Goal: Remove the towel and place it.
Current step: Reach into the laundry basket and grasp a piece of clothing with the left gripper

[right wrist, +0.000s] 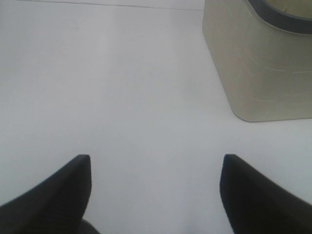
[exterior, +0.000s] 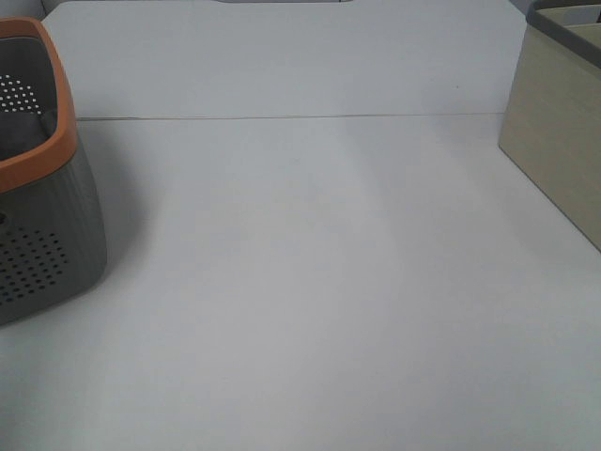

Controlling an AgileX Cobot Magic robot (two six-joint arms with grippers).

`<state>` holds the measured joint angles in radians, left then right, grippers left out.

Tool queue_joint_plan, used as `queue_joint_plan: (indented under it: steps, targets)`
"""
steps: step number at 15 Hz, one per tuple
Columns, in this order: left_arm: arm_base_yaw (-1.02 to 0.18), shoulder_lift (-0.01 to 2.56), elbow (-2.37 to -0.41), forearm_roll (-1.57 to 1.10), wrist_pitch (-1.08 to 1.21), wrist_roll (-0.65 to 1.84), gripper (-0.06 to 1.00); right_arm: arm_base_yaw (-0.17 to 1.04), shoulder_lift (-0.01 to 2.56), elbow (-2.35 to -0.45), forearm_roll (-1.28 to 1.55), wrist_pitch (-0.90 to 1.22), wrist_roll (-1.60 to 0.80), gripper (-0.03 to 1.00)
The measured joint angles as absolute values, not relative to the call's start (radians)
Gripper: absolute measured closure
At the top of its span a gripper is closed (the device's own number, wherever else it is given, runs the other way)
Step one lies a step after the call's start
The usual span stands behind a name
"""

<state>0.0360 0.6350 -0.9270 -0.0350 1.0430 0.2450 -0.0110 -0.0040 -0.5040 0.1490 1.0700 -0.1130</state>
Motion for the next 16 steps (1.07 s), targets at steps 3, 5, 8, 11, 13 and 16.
queue_joint_plan:
  steps: [3,5,8,11,13,16]
  targets:
    - [0.036,0.828,-1.04,-0.043,1.03,0.35,-0.02,-0.011,-0.004,-0.504,0.149,1.07,-0.113,0.31]
    - [0.036,0.963,-1.117,-0.055,1.017,0.464,-0.02,-0.011,-0.004,-0.504,0.149,1.07,-0.113,0.31]
    - [0.036,1.199,-1.237,-0.035,0.976,0.679,-0.02,-0.011,-0.004,-0.504,0.149,1.07,-0.113,0.31]
    - [0.036,1.33,-1.316,0.177,0.974,0.712,-0.02,-0.011,-0.004,-0.504,0.149,1.07,-0.113,0.31]
    - [0.036,1.396,-1.332,0.304,0.973,0.731,-0.02,-0.011,-0.004,-0.504,0.149,1.07,-0.113,0.31]
    - [0.036,1.498,-1.332,0.344,0.971,0.806,-0.02,-0.011,-0.004,-0.504,0.149,1.07,-0.113,0.31]
